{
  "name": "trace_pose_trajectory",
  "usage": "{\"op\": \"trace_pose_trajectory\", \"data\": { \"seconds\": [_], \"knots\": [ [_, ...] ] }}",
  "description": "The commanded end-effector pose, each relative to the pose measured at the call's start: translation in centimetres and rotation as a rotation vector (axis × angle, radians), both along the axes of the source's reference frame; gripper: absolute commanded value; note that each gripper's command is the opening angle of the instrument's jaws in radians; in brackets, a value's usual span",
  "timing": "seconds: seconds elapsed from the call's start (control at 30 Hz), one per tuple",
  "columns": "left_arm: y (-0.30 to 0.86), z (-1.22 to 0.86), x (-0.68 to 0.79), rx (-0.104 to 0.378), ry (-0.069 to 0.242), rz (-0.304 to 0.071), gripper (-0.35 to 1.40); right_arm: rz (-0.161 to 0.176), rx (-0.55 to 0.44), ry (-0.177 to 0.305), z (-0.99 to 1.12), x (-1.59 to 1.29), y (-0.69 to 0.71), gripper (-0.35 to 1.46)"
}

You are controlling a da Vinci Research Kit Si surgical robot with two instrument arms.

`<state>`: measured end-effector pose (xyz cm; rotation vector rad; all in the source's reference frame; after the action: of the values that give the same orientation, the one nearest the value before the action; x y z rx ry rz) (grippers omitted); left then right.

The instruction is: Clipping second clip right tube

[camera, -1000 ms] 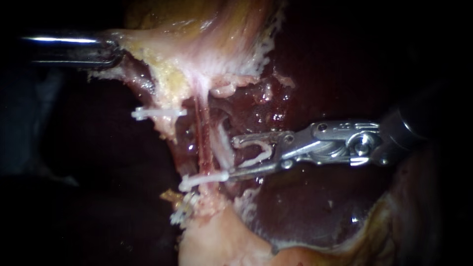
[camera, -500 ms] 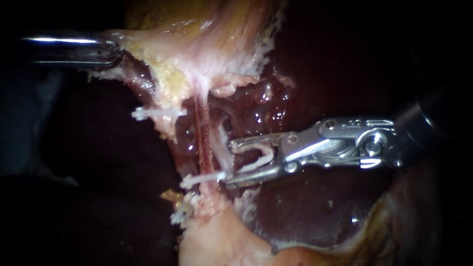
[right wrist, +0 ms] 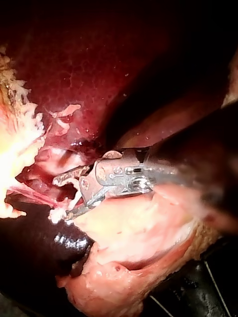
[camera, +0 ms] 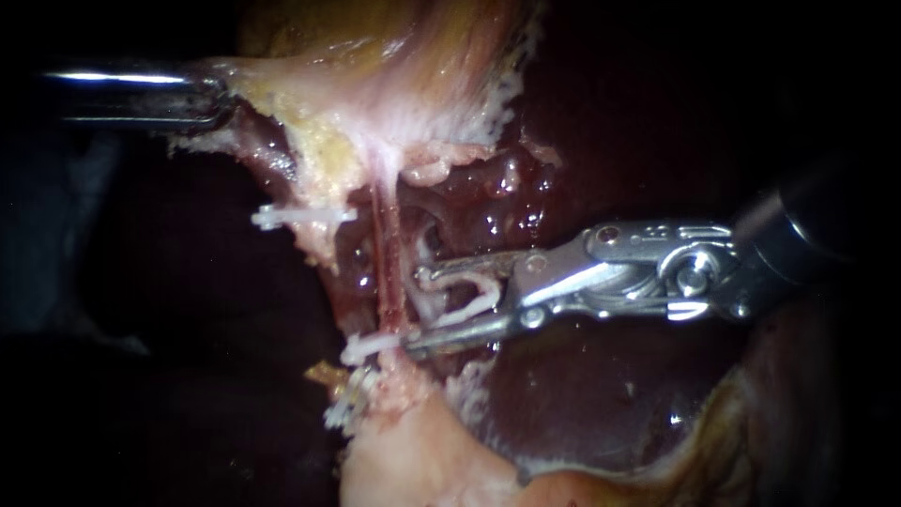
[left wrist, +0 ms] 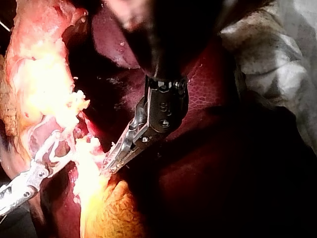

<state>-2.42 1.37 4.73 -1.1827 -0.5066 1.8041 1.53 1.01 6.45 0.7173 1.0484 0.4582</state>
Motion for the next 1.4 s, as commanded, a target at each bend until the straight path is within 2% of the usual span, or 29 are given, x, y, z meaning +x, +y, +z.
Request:
{"op": "trace_pose_trajectory", "data": {
  "seconds": [0.03, 0.27, 0.33, 0.63, 1.07, 1.3, 1.4],
  "knots": [
    [0.0, 0.0, 0.0, 0.0, 0.0, 0.0, -0.35, -0.002, 0.001, 0.001, 0.01, 0.02, -0.01, 0.45],
    [0.0, 0.0, 0.0, 0.0, 0.0, 0.0, -0.35, -0.013, 0.027, 0.018, 0.05, 0.16, -0.06, 0.45],
    [0.0, 0.0, 0.0, 0.0, 0.0, 0.0, -0.35, -0.022, 0.033, 0.033, 0.05, 0.2, -0.08, 0.45],
    [0.0, 0.01, 0.0, 0.0, 0.0, 0.0, -0.35, -0.018, 0.069, 0.094, 0.0, 0.42, -0.11, 0.45],
    [-0.01, 0.01, -0.01, -0.001, 0.0, 0.0, -0.35, -0.009, 0.076, 0.11, 0.05, 0.67, -0.16, 0.45],
    [0.0, 0.02, 0.0, -0.001, 0.0, 0.0, -0.35, -0.027, 0.081, 0.14, 0.0, 0.71, -0.22, 0.45],
    [0.01, 0.04, 0.01, -0.001, 0.0, 0.001, -0.35, -0.041, 0.089, 0.175, -0.1, 0.73, -0.27, 0.44]
  ]
}}
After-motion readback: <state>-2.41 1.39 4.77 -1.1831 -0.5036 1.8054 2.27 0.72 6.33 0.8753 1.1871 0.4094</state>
